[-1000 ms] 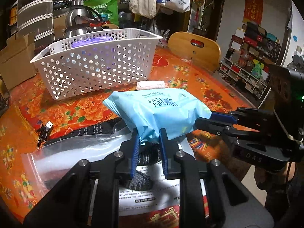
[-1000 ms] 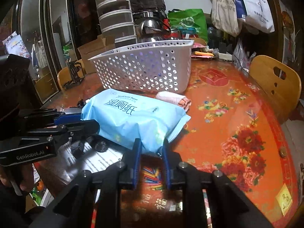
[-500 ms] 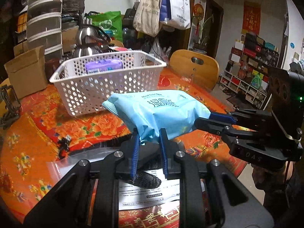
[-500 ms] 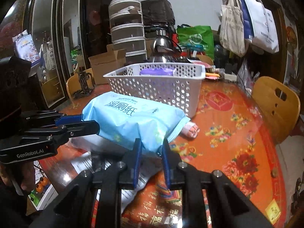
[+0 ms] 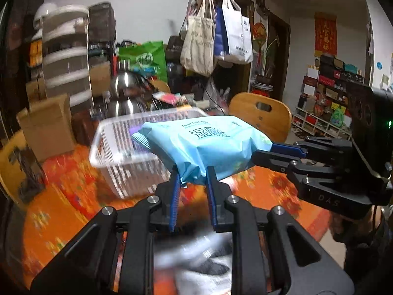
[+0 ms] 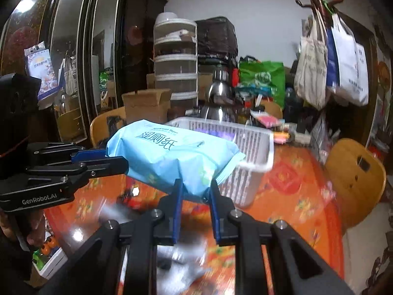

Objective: Organize soft objects
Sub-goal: 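Carry the blue wet-wipe pack into the white basket and release it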

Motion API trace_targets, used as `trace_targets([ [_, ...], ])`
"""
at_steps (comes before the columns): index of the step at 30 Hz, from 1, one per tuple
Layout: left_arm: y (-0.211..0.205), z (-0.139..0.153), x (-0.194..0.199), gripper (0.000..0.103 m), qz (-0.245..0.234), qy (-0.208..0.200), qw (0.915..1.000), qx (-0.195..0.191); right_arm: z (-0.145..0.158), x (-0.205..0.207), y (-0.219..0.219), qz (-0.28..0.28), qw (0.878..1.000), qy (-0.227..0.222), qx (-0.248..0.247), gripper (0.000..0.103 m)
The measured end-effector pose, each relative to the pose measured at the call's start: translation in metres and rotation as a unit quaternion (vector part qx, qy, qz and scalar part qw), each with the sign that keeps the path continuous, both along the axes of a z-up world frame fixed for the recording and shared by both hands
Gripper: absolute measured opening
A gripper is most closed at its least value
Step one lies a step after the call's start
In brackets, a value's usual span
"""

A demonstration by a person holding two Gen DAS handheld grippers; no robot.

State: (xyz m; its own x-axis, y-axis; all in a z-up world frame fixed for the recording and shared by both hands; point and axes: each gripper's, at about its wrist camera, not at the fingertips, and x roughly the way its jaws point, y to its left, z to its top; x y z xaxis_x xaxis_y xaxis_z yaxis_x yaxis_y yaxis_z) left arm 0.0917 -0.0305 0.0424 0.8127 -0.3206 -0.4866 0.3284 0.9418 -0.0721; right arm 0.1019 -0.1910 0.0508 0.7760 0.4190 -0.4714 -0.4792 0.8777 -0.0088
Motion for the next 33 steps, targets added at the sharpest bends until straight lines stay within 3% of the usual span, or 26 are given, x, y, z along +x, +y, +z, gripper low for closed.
trace_targets([
  [6, 0.007, 0.053, 0.053, 0.018, 0.003, -0.016, 0.9998, 0.009, 0.043, 0.055, 0.007, -0.003, 1.0, -0.01, -0.003, 0.018],
  [12, 0.018, 0.067, 0.126, 0.018, 0.01, 0.008, 0.9999, -0.002, 0.05, 0.119, 0.021, -0.011, 1.0, 0.009, -0.026, 0.018],
  [18, 0.019, 0.041, 0.19, 0.018, 0.024, 0.048, 0.9986, 0.006, 0.023, 0.16, 0.028, -0.011, 0.998, 0.043, -0.043, 0.018],
  [23, 0.014, 0.01, 0.216, 0.019, 0.029, 0.078, 0.9965, 0.015, -0.002, 0.181, 0.026, -0.006, 0.996, 0.074, -0.05, 0.018],
  [31, 0.012, -0.029, 0.252, 0.031, 0.068, 0.11, 0.9901, 0.055, -0.032, 0.199, 0.028, -0.017, 0.992, 0.108, -0.065, 0.023],
  [32, 0.014, -0.034, 0.254, 0.041, 0.074, 0.113, 0.9892, 0.057, -0.034, 0.199, 0.026, -0.021, 0.992, 0.11, -0.064, 0.028],
  [33, 0.017, -0.037, 0.254, 0.058, 0.077, 0.114, 0.9889, 0.055, -0.036, 0.2, 0.024, -0.023, 0.991, 0.115, -0.06, 0.034],
])
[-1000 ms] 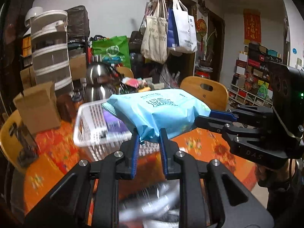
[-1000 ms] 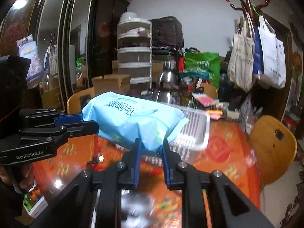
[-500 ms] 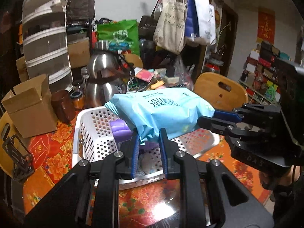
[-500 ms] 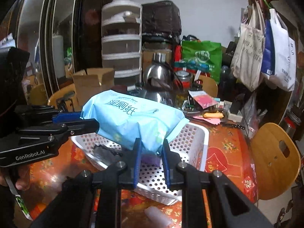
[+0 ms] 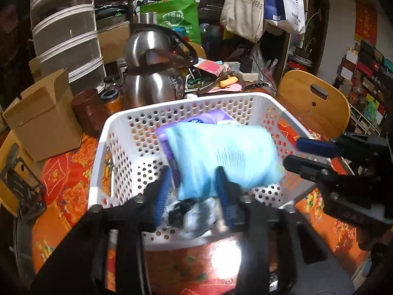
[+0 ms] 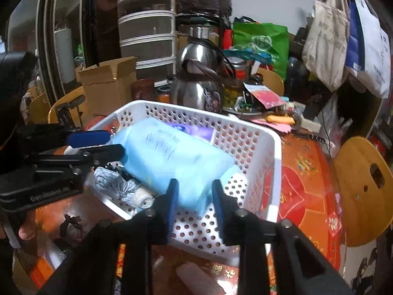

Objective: Organize soft objects
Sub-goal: 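Carry the blue wet-wipe pack into the white basket and release it, then grasp the pink rolled cloth with the right gripper while the left gripper grasps the black cable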

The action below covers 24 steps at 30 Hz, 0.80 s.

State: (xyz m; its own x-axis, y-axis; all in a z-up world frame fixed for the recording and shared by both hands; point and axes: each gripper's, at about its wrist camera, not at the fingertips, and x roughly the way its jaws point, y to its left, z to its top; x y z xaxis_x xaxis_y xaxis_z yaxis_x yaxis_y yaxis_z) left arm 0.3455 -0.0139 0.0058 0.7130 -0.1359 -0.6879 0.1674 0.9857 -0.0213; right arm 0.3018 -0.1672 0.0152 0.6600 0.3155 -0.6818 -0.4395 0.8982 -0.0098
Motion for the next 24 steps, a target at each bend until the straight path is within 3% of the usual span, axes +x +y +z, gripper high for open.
trace_targets([
  [3, 0.008, -0.003, -0.002, 0.081, 0.015, -0.004, 0.9999, 0.002, 0.002, -0.002, -0.011, -0.013, 1.0, 0.003, 0.022, 0.055],
  [8, 0.018, 0.004, -0.014, 0.091, 0.022, -0.028, 0.9994, -0.007, 0.008, -0.013, -0.018, -0.018, 0.999, 0.005, 0.042, 0.062],
  [24, 0.036, -0.001, -0.06, 0.093, 0.042, -0.025, 0.9988, 0.003, 0.002, -0.044, -0.016, -0.025, 0.998, 0.009, 0.06, 0.066],
])
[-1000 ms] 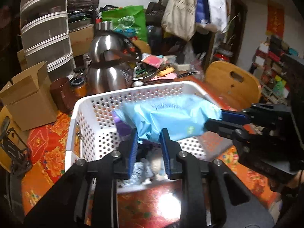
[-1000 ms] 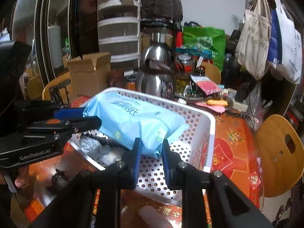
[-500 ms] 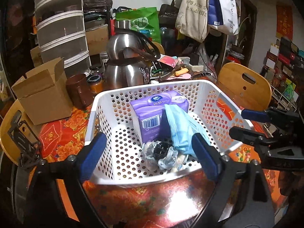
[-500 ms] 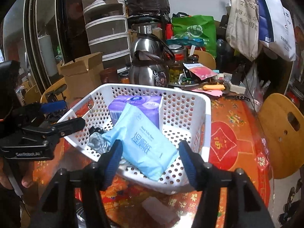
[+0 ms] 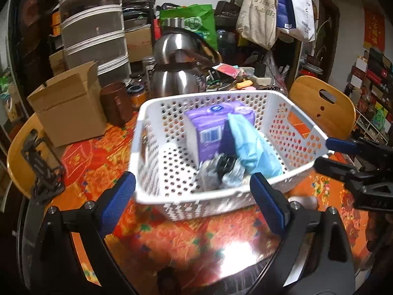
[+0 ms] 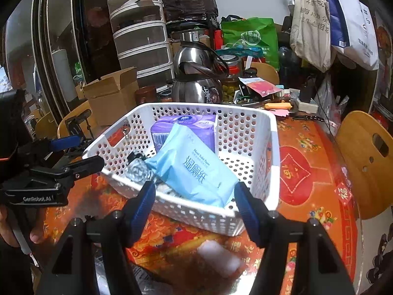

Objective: Organize soft objects
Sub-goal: 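Grasp the pink rolled cloth with the right gripper while the left gripper grasps the black cable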

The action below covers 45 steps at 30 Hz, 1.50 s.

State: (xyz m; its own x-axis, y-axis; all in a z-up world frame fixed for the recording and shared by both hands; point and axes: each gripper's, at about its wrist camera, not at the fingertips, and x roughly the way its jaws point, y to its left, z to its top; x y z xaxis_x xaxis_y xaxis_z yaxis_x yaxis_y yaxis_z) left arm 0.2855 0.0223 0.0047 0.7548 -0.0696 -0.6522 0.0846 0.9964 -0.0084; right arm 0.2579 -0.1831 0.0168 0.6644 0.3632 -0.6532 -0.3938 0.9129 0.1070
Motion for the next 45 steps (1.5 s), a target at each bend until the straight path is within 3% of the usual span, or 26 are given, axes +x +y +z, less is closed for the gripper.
trace_targets([
  [5, 0.018, -0.007, -0.029, 0.093, 0.018, 0.011, 0.9998, -0.002, -0.008, -0.028, -0.016, -0.013, 1.0, -0.002, 0.011, 0.073],
  [10, 0.041, -0.032, -0.063, 0.093, 0.034, 0.038, 0.9986, -0.014, -0.038, -0.049, -0.039, -0.042, 0.999, 0.018, 0.021, 0.08],
  [15, 0.065, -0.076, -0.081, 0.093, 0.048, 0.098, 0.9938, -0.024, -0.087, -0.034, -0.049, -0.066, 0.993, 0.095, 0.003, 0.08],
  [20, 0.084, -0.109, -0.082, 0.093, 0.052, 0.133, 0.9886, -0.047, -0.103, -0.023, -0.043, -0.058, 0.993, 0.098, -0.027, 0.08],
  [26, 0.083, -0.131, -0.078, 0.093, 0.045, 0.155, 0.986, -0.043, -0.113, -0.009, -0.031, -0.051, 0.992, 0.102, -0.056, 0.08],
  [30, 0.081, -0.133, -0.078, 0.093, 0.043, 0.153, 0.9865, -0.042, -0.116, -0.01, -0.024, -0.048, 0.991, 0.099, -0.08, 0.056],
  [36, 0.079, -0.135, -0.078, 0.093, 0.04, 0.15, 0.9871, -0.038, -0.116, -0.024, -0.022, -0.043, 0.991, 0.094, -0.091, 0.036],
  [43, 0.08, -0.138, -0.081, 0.091, 0.04, 0.145, 0.9878, -0.04, -0.114, -0.054, -0.027, -0.039, 0.994, 0.082, -0.063, 0.034],
  [45, 0.08, -0.139, -0.081, 0.08, 0.043, 0.142, 0.9882, -0.039, -0.112, -0.06, -0.028, -0.038, 0.995, 0.078, -0.055, 0.034],
])
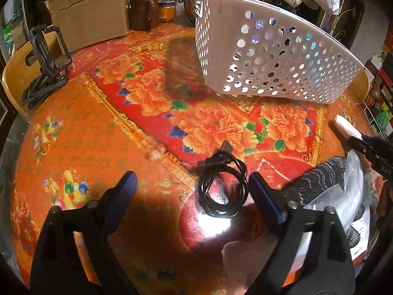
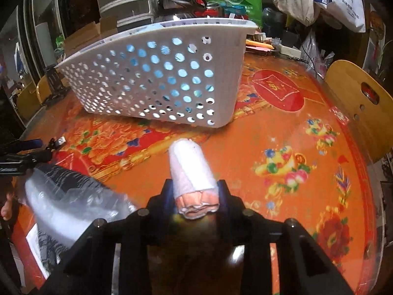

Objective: Organize soft objects
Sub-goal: 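Grasp the pink rolled cloth with the right gripper while the left gripper grasps the black cable, then carry the pink cloth with the right gripper while the left carries the black cable into the basket, releasing both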

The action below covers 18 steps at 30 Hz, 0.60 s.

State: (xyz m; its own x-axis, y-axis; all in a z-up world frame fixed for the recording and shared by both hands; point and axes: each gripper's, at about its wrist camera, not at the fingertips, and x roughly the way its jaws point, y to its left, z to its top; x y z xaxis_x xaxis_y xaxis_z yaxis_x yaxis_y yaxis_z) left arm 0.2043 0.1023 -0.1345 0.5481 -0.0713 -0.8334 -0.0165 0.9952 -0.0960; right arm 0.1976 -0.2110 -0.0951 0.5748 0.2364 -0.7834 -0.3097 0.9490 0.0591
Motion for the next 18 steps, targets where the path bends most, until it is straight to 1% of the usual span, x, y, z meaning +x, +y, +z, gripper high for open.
trace_targets([
  [2, -0.002, -0.001, 0.0, 0.071, 0.0, 0.0, 1.0, 0.0, 0.001, -0.005, -0.001, -0.003, 1.0, -0.005, 0.007, 0.034],
  [4, -0.005, -0.001, 0.0, 0.061, -0.001, -0.005, 0.9999, 0.009, 0.003, -0.004, -0.005, -0.006, 1.0, -0.006, 0.016, 0.034],
  [5, -0.009, 0.0, -0.001, 0.05, -0.004, -0.007, 0.9998, 0.016, 0.003, -0.004, -0.006, -0.008, 1.0, -0.007, 0.018, 0.034],
  [6, -0.011, 0.0, -0.002, 0.035, -0.007, -0.009, 0.9998, 0.017, 0.003, -0.004, -0.007, -0.009, 1.0, -0.007, 0.018, 0.034],
  [7, -0.013, 0.001, -0.003, 0.031, -0.01, -0.011, 0.9997, 0.019, 0.003, -0.003, -0.007, -0.01, 1.0, -0.008, 0.018, 0.033],
  [12, -0.024, 0.004, -0.007, 0.031, -0.02, -0.026, 0.9991, 0.027, 0.005, -0.005, -0.006, -0.012, 1.0, -0.016, 0.012, 0.033],
  [14, -0.024, 0.007, -0.01, 0.031, -0.019, -0.041, 0.9986, 0.03, 0.005, -0.006, -0.007, -0.011, 1.0, -0.018, 0.015, 0.033],
  [18, -0.022, 0.011, -0.013, 0.031, -0.018, -0.049, 0.9984, 0.023, 0.006, -0.008, -0.008, -0.011, 1.0, -0.023, 0.016, 0.033],
])
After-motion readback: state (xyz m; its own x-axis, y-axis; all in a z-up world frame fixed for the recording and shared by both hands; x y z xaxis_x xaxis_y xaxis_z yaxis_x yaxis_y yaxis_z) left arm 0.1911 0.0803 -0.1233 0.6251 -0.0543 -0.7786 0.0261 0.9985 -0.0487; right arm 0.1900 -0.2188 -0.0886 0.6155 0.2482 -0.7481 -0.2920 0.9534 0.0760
